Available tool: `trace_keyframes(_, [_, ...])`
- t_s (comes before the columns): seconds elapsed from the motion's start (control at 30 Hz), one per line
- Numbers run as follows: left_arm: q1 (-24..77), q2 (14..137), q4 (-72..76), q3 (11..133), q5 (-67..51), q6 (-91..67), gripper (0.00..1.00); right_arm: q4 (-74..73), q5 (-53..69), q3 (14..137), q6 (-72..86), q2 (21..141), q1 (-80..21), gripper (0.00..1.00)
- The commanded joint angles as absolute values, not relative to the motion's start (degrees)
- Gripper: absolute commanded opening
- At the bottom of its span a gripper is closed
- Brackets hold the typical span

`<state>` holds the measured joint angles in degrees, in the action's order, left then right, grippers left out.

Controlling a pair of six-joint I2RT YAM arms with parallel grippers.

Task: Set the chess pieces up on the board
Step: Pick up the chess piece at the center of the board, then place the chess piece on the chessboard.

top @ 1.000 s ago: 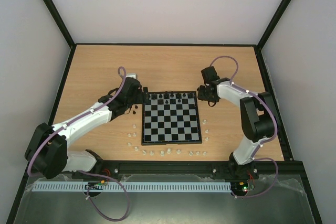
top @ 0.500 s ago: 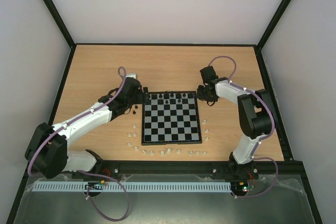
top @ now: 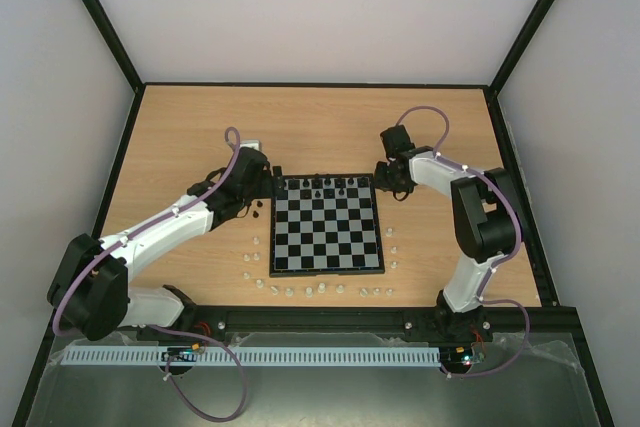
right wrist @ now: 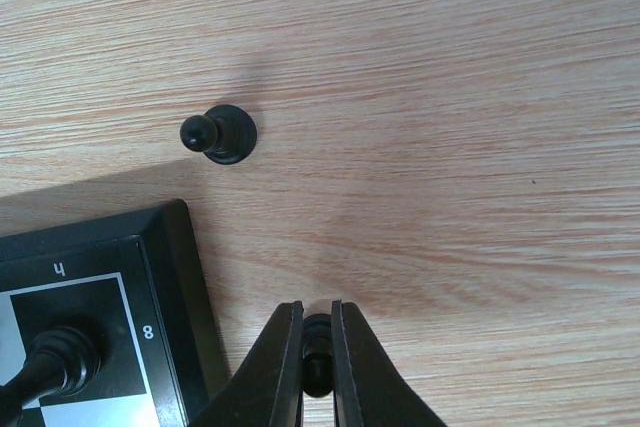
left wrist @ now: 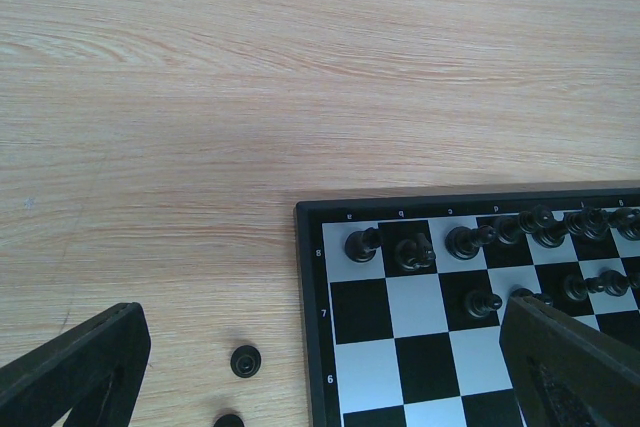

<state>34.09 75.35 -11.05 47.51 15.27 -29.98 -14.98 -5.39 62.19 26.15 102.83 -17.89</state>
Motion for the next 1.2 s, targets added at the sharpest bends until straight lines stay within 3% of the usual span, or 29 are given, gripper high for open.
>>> trace_keyframes(0.0, [33.8, 75.6, -10.9, 47.0, 16.1, -29.6, 0.99, -16.8, -5.9, 62.4, 26.2, 102.3, -17.8, 0.03])
trace_keyframes(0.47, [33.6, 75.8, -10.7, 47.0, 16.2, -29.7, 0.99, -22.1, -9.8, 64.7, 26.5, 95.0, -24.0, 0.02])
trace_keyframes(1.17, [33.3, 75.9, -10.7, 46.9, 16.3, -29.7, 0.99, -26.8, -10.2, 71.5, 26.4, 103.1, -33.1, 0.02])
